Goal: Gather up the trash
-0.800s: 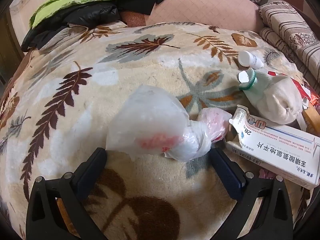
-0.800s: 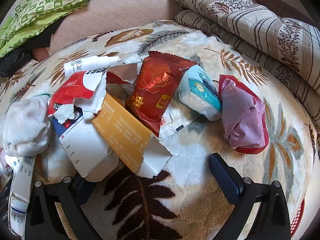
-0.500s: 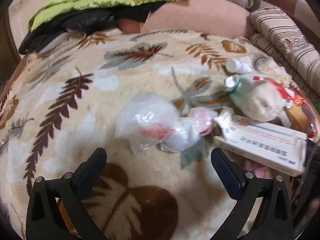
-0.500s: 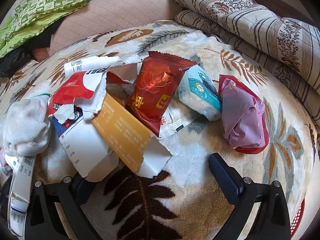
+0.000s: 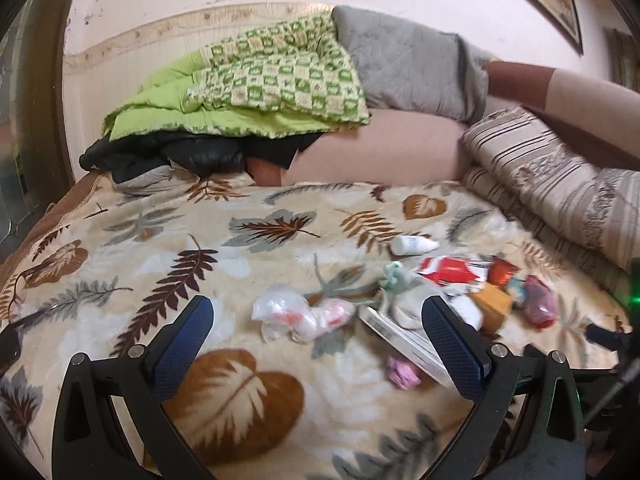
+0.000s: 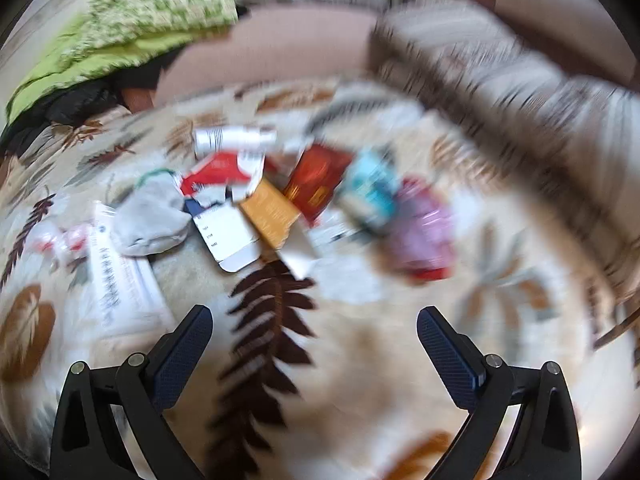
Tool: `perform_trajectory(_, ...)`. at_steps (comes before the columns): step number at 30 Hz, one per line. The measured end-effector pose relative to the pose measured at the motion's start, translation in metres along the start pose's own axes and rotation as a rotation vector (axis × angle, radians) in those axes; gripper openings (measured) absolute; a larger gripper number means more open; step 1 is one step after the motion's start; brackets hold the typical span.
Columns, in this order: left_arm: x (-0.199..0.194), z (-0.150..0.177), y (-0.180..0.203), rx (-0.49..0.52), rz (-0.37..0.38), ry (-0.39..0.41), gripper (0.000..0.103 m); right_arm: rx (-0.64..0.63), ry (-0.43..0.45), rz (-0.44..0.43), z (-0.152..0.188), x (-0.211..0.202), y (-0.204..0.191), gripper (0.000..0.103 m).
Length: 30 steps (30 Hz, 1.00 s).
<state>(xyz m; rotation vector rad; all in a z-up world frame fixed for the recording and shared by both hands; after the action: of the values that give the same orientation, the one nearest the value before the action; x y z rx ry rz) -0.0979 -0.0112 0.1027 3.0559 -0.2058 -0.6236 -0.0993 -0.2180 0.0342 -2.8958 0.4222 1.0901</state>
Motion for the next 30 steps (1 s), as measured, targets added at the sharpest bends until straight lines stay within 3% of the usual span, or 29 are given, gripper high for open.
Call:
perform_trajectory(4,-0.035,0.012,0.000,0.017,0.025,0.019,0.103,0.005,0.132,0.056,0.014,-0.061,0.019,0.103)
perform_trajectory(7,-0.051,0.018,0.000,0.011,0.042,0.023,0.103,0.012,0.167,0.080,0.037,-0.094,0.023,0.103)
perform_trajectory(14,-0.073,0.040,-0.005,0.009,0.017,0.003,0.103,0.021,0.208,-0.004,0.058,-0.135,0.016,0.103)
perform_trajectory(19,-0.088,0.047,-0.001,0.039,0.035,0.041,0.103,-0.006,0.241,0.040,0.063,-0.143,0.009,0.103)
perform_trajectory(23,-0.084,0.049,0.007,0.074,0.045,0.022,0.103,0.009,0.306,0.062,0.065,-0.152,0.008,0.103)
perform_trajectory(28,-0.073,0.049,0.012,0.075,0.055,-0.003,0.103,0.015,0.270,0.086,0.066,-0.139,0.012,0.103)
perform_trajectory(30,-0.071,0.050,0.016,0.081,0.068,-0.008,0.103,0.060,0.297,0.073,0.066,-0.144,0.022,0.103)
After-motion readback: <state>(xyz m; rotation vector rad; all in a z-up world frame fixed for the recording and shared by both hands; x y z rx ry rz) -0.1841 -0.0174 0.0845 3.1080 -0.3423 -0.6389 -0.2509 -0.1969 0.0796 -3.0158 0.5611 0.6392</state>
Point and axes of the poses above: each gripper's, at about its wrist camera, not at the fingertips, and x roughly the way its jaws point, y to its right, z to its underside, the point moved 2 cm from there along x, roughly the way its jaws point, and after that the axes turned 8 degrees about y, right-handed, at the moved point
